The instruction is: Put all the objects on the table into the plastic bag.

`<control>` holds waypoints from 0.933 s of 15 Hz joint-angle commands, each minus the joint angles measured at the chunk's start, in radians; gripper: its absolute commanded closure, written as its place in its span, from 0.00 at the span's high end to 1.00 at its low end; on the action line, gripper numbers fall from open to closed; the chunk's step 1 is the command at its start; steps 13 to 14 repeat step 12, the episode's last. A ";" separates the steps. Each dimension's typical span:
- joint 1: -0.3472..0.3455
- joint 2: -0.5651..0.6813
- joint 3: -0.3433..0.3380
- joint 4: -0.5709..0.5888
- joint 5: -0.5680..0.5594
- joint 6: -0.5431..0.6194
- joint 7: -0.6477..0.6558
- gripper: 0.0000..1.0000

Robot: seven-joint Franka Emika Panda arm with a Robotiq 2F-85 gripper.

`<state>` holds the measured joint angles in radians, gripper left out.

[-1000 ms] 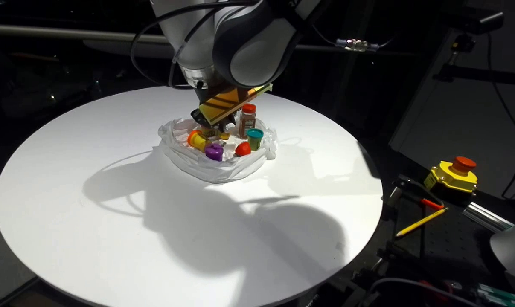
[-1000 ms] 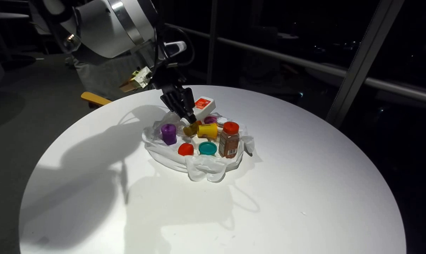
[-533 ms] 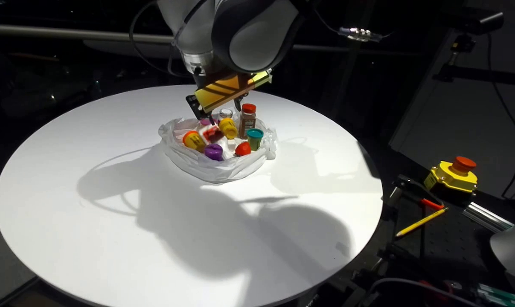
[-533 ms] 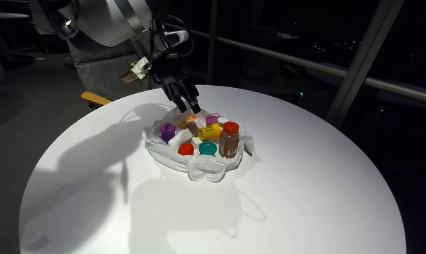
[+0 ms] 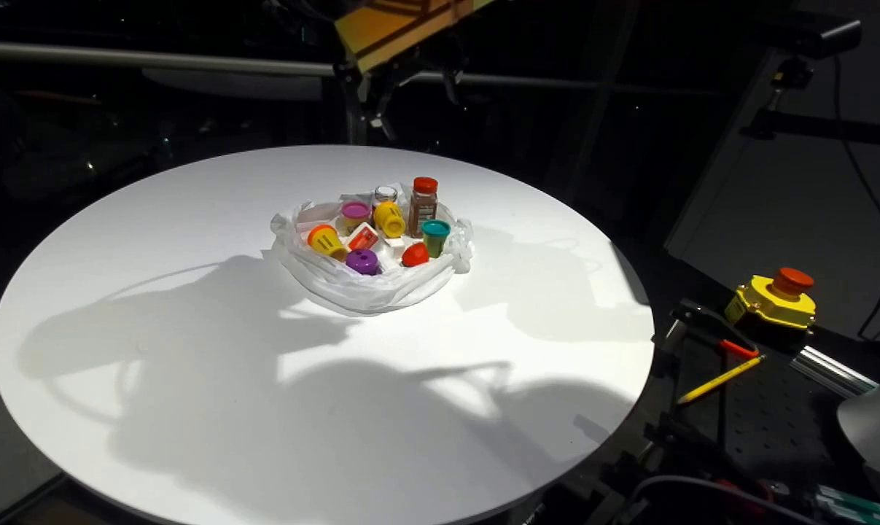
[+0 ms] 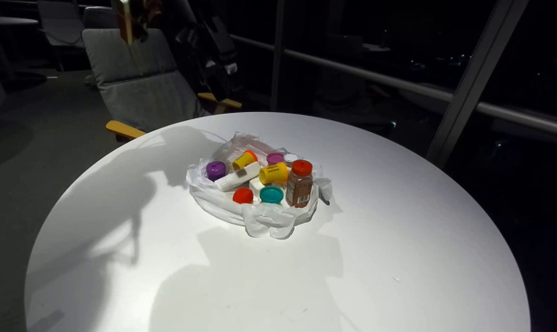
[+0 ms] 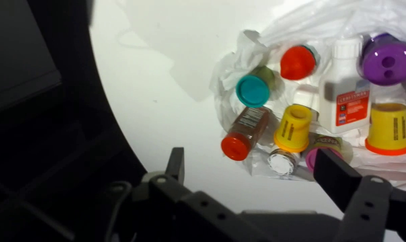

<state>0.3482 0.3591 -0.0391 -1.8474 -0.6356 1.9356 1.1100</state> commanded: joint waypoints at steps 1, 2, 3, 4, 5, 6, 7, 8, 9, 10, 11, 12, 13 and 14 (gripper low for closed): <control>-0.034 -0.169 0.075 -0.103 0.046 -0.123 -0.092 1.00; -0.044 -0.215 0.093 -0.137 0.065 -0.127 -0.124 1.00; -0.057 -0.268 0.108 -0.195 0.087 -0.100 -0.163 1.00; -0.070 -0.322 0.122 -0.255 0.112 -0.068 -0.210 1.00; -0.082 -0.376 0.133 -0.318 0.140 -0.048 -0.257 1.00; -0.091 -0.425 0.141 -0.370 0.158 -0.025 -0.302 1.00; -0.100 -0.472 0.148 -0.425 0.175 0.005 -0.347 1.00; -0.099 -0.336 0.158 -0.281 0.139 -0.070 -0.263 1.00; -0.109 -0.380 0.165 -0.333 0.152 -0.048 -0.294 1.00; -0.115 -0.414 0.170 -0.370 0.155 -0.034 -0.310 1.00; -0.119 -0.435 0.172 -0.393 0.156 -0.025 -0.317 1.00; -0.121 -0.446 0.173 -0.405 0.156 -0.021 -0.321 1.00; -0.121 -0.446 0.173 -0.405 0.156 -0.021 -0.321 1.00; -0.121 -0.446 0.173 -0.405 0.156 -0.021 -0.321 1.00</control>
